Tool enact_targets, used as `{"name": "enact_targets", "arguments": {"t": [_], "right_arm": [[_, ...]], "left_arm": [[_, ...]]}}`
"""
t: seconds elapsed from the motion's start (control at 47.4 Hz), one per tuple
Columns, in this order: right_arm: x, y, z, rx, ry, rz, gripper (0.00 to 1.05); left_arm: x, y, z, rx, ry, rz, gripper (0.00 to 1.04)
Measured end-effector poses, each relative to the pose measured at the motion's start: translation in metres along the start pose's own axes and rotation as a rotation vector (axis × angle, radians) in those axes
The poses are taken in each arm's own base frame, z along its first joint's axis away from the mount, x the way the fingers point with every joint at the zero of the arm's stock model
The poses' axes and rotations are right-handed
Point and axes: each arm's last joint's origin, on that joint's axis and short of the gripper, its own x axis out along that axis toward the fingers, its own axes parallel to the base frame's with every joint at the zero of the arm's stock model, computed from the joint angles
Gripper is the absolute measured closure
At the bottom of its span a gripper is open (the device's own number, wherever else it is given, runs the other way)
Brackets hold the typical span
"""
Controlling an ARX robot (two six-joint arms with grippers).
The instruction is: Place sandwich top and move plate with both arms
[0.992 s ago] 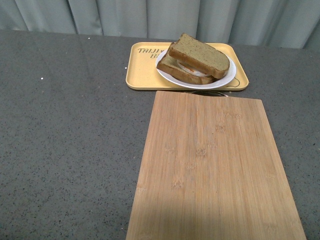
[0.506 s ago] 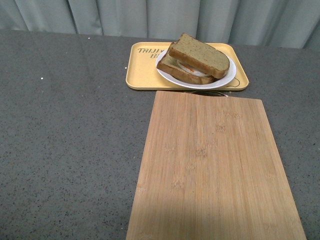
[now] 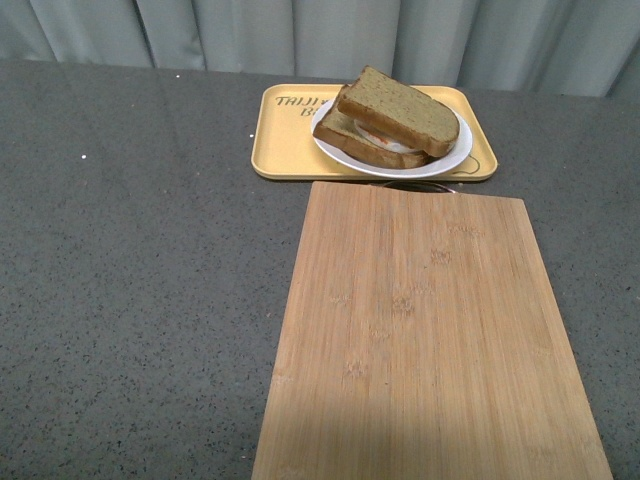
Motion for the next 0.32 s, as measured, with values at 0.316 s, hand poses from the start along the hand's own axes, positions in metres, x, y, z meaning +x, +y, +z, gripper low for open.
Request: {"name": "enact_targets", "arguments": {"t": [0.316], "right_arm": [[0.0000,0.0000,0.0000,0.000,0.000,0.000,0.09]], "left_arm": [[0.0000,0.0000,0.0000,0.000,0.000,0.000,0.07]]}}
